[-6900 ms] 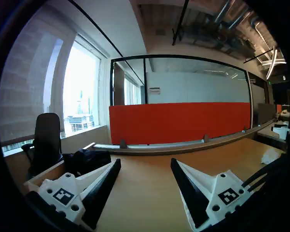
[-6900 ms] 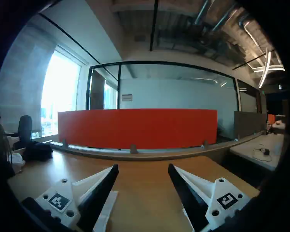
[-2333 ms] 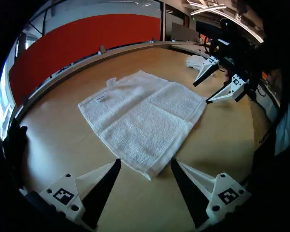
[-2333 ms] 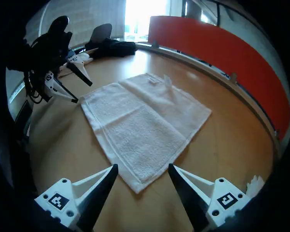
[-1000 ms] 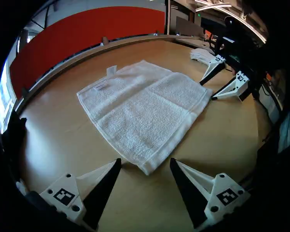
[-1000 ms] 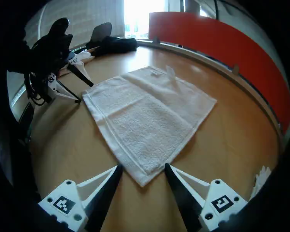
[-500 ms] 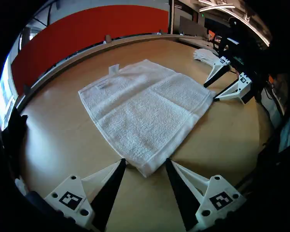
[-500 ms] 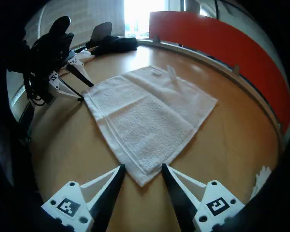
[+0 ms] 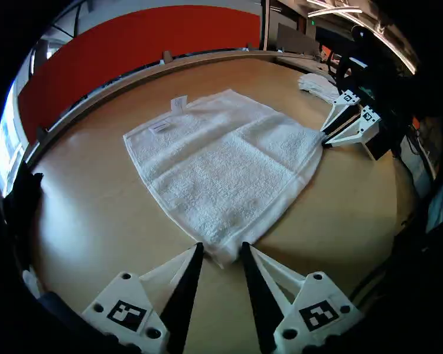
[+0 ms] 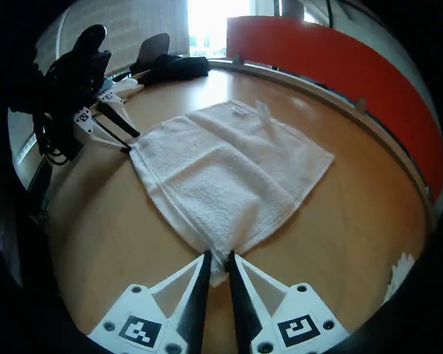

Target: Fold towel

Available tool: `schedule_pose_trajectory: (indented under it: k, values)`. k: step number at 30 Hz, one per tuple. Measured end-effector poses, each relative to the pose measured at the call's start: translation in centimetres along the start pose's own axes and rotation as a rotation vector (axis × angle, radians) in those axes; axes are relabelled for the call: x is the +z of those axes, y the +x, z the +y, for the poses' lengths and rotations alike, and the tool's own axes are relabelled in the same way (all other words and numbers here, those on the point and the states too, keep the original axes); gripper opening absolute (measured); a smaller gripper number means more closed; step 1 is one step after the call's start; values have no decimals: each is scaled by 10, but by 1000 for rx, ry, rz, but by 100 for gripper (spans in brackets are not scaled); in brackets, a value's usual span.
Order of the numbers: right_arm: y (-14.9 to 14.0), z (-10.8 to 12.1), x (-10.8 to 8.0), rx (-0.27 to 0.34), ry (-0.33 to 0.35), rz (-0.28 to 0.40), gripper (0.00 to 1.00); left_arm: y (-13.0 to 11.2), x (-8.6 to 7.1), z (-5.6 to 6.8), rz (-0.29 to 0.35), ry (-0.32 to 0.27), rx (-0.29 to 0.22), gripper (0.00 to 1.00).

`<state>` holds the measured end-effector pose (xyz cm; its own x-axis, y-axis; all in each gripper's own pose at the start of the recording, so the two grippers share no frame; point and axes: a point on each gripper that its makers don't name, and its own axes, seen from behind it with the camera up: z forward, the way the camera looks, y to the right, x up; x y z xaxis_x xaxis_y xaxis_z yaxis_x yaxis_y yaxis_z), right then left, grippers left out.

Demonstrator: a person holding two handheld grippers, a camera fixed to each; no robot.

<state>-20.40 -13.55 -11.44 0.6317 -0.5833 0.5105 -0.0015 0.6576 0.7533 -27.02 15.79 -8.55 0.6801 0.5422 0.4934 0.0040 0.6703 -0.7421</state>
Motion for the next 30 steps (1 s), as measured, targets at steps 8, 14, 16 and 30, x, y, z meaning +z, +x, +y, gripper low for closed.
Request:
schedule_pose_trajectory:
  k: [8,14,16,30]
  values:
    - [0,1,3,10,-5,-2,18,2,0,0,-5,7,-27,22]
    - [0,2,4,11,-5,-4,17,3,-1,1,-6,-4,-70,20]
    - [0,2,5,12,-5,-6,17,4,-1,2,-5,-8,-77,19]
    - [1,3,6,7,-7,-9,15,3,0,5,-41,1,-26,18]
